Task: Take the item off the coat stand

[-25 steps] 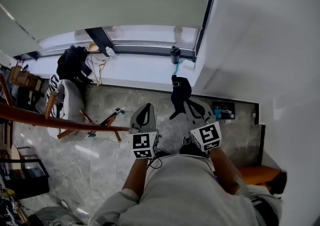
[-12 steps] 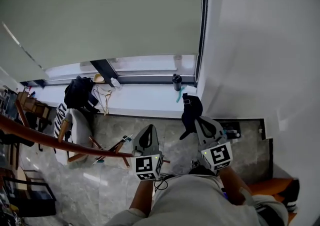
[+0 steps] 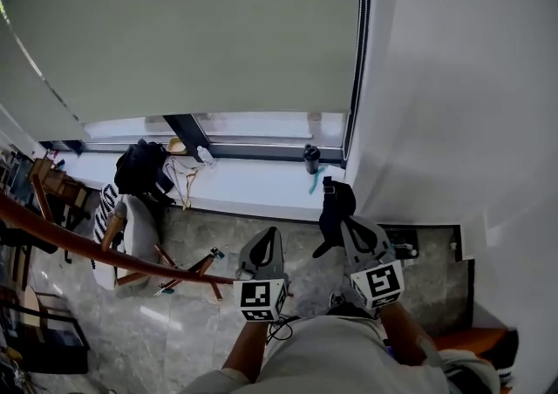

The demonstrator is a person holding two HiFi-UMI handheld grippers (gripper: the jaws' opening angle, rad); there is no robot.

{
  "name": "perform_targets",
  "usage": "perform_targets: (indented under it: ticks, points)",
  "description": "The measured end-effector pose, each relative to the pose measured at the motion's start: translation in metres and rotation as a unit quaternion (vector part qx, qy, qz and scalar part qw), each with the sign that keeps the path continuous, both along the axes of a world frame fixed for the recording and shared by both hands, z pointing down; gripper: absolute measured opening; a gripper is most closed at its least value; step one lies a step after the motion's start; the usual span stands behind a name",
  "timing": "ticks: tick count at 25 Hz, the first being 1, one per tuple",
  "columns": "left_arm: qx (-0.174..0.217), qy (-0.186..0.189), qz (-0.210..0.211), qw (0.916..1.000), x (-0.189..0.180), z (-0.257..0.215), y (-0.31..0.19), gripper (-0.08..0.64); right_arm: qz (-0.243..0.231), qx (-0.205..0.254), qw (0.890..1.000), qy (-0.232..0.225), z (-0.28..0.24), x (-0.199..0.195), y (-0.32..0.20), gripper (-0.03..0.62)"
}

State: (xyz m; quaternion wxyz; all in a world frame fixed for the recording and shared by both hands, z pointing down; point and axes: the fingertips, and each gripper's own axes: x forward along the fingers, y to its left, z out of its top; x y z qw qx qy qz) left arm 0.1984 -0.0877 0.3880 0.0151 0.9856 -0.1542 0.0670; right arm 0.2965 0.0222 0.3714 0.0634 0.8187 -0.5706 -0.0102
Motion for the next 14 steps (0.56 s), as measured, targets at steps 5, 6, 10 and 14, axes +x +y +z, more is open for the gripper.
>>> perform_targets:
  ticks: [5, 6, 10, 14]
  points:
    - [0.007, 0.002, 0.0, 1.0, 0.007, -0.003, 0.001, 0.011, -0.007, 0.001, 1.0, 0.01, -0.003, 0.003, -0.001, 0.008]
    - [0.005, 0.003, 0.0, 1.0, 0.008, -0.003, 0.002, 0.011, -0.007, 0.0, 1.0, 0.012, -0.004, 0.003, -0.001, 0.008]
    - [0.005, 0.004, 0.005, 1.0, 0.012, -0.004, 0.005, 0.011, -0.008, -0.002, 1.0, 0.012, -0.004, 0.005, 0.001, 0.008]
    - [0.01, 0.006, 0.01, 0.9999, 0.025, -0.004, 0.004, 0.011, -0.002, 0.001, 1.0, 0.013, -0.003, 0.02, 0.0, 0.008]
